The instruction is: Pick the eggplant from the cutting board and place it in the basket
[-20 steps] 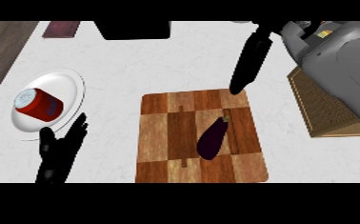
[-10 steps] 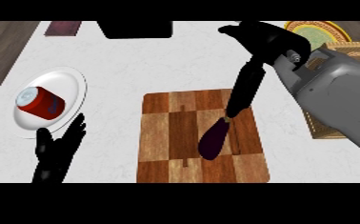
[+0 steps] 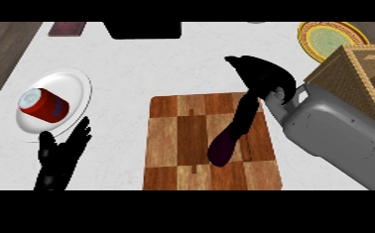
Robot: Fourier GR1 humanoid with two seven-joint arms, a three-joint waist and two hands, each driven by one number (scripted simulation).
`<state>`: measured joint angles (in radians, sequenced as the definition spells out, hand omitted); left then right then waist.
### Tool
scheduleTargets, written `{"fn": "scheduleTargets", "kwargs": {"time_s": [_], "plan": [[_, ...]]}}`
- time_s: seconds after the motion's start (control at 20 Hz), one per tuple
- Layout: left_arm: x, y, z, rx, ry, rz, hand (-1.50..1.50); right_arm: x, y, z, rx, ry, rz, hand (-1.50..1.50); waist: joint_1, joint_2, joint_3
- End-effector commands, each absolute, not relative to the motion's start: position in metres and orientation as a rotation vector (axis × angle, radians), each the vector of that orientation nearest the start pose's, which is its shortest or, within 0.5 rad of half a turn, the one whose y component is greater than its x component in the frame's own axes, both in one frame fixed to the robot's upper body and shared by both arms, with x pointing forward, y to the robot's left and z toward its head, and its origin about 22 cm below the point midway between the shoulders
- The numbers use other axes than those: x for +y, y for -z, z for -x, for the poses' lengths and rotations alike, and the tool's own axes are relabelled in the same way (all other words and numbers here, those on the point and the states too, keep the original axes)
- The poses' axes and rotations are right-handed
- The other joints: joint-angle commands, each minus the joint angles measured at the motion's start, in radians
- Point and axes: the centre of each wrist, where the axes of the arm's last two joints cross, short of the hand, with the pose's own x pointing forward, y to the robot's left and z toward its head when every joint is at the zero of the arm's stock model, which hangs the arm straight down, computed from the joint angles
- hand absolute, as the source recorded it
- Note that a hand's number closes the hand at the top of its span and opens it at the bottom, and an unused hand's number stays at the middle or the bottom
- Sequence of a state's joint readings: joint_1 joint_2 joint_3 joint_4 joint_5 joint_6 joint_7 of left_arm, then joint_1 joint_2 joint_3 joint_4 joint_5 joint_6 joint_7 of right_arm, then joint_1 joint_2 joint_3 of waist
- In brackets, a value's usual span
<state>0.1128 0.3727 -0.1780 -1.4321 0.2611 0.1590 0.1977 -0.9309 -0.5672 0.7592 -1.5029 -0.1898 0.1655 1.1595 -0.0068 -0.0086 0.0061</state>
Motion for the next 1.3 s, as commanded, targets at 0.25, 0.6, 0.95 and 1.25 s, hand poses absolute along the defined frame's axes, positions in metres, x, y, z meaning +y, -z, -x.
{"fn": "scheduleTargets", "kwargs": {"time_s": [0.25, 0.6, 0.95, 1.25], "plan": [[0.298, 0.061, -0.2, -1.009, 0.021, -0.16, 0.0, -0.115, -0.137, -0.312, -0.714, -1.088, 0.621, -1.5, 0.002, 0.008, -0.007], [0.309, 0.058, -0.208, -1.023, 0.02, -0.169, 0.0, -0.125, -0.118, -0.298, -0.718, -1.078, 0.639, -1.5, -0.004, 0.008, -0.007], [0.29, 0.062, -0.193, -1.011, 0.022, -0.146, 0.0, -0.105, -0.085, -0.294, -0.721, -1.078, 0.638, -1.5, 0.008, 0.009, -0.007], [0.294, 0.05, -0.198, -1.009, 0.04, -0.172, 0.0, -0.12, -0.065, -0.3, -0.713, -1.09, 0.636, -1.5, 0.009, 0.009, -0.006]]}}
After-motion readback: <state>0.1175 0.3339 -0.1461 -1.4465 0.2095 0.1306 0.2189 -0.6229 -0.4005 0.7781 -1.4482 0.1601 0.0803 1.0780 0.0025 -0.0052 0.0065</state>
